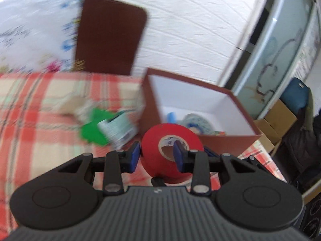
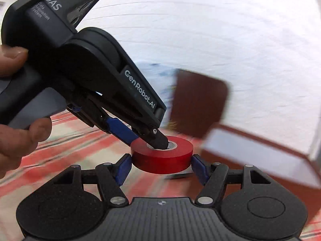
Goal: Organize objects
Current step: 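Grasp the red tape roll with the left tool and drop it into the box, then move the left tool to the bag of cotton swabs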
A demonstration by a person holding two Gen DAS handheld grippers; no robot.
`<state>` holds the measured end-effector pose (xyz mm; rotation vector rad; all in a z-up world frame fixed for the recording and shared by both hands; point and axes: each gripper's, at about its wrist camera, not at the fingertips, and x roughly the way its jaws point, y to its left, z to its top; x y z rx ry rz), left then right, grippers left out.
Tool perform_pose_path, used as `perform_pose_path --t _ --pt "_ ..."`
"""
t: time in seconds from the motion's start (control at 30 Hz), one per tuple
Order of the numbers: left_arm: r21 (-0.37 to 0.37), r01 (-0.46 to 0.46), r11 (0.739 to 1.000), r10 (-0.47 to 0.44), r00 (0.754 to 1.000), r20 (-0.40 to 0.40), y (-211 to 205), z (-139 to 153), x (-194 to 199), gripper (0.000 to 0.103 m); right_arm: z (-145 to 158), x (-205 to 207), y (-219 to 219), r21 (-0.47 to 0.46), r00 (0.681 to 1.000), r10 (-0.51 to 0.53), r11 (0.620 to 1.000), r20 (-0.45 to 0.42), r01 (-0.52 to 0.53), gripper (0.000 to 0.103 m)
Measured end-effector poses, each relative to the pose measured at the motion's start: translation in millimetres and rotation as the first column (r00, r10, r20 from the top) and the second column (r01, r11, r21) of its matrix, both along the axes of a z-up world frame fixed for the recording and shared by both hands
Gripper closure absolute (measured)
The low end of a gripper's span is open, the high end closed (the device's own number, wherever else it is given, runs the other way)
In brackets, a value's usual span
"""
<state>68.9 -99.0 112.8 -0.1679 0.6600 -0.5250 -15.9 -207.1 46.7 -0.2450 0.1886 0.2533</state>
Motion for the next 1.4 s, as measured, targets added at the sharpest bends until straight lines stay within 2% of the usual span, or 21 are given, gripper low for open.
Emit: perform_pose_path --t 0.1,0.23,0.33,0.4,0.47,0.57,0.7,0.87,1.03,1.1,1.23,1.33,1.4 --pt "0.025 0.085 0.996 -0.086 0.995 0.047 -57.0 11.4 14.6 0.065 9.8 7.6 -39.5 0.013 0.995 -0.100 0.995 0.029 0.100 0.038" --pt "0.017 0.166 0.986 -0.167 0.985 0.047 -121.9 14.3 37.7 0.066 16.0 23.6 -92.4 0.033 0.975 -0.219 0.975 0.028 0.218 0.038" --pt "0.036 0.205 0.978 -0.207 0.976 0.069 -159.0 11.4 49.4 0.065 12.8 41.2 -126.0 0.043 0.953 -0.302 0.953 0.017 0.301 0.038" --pt "0.089 0.189 0.978 -0.197 0.976 0.093 -176.7 3.6 54.0 0.064 5.2 56.8 -144.5 0.058 0.936 -0.352 0.935 0.011 0.351 0.040" --pt "0.140 0.170 0.975 -0.183 0.979 0.086 -185.1 -5.8 56.4 0.062 -0.8 65.4 -156.7 0.093 0.914 -0.403 0.913 0.043 0.398 0.020" --pt "0.129 0.168 0.977 -0.182 0.978 0.105 -173.0 -10.3 50.9 0.059 -3.5 65.1 -161.0 0.140 0.917 -0.397 0.910 0.031 0.390 0.023" --pt "0.129 0.160 0.979 -0.176 0.976 0.128 -157.1 -9.0 38.2 0.059 -10.3 51.1 -153.9 0.198 0.932 -0.358 0.919 0.055 0.341 0.023" --pt "0.111 0.136 0.984 -0.153 0.974 0.166 -115.3 -4.7 8.2 0.058 -13.2 29.0 -140.0 0.191 0.948 -0.302 0.941 0.096 0.281 0.025" --pt "0.113 0.021 0.993 -0.041 0.984 0.171 -53.4 -10.9 -10.1 0.054 -15.6 21.6 -120.3 0.201 0.961 -0.270 0.946 0.060 0.254 0.030" --pt "0.139 -0.055 0.989 0.036 0.989 0.141 -26.5 -20.5 -8.3 0.054 -16.6 19.0 -113.3 0.220 0.969 -0.246 0.947 0.029 0.234 0.031" --pt "0.193 -0.212 0.958 0.205 0.977 0.055 31.7 -51.6 -1.9 0.054 -17.8 14.3 -84.3 0.201 0.985 -0.173 0.965 -0.005 0.170 0.039" --pt "0.273 -0.314 0.909 0.320 0.947 0.026 73.9 -77.2 1.4 0.054 -20.2 13.7 -51.9 0.190 0.996 -0.070 0.978 -0.059 0.080 0.048" --pt "0.309 -0.385 0.870 0.398 0.917 0.023 106.0 -93.0 1.4 0.054 -23.2 21.1 -25.5 0.140 0.995 0.002 0.990 -0.098 0.012 0.056"
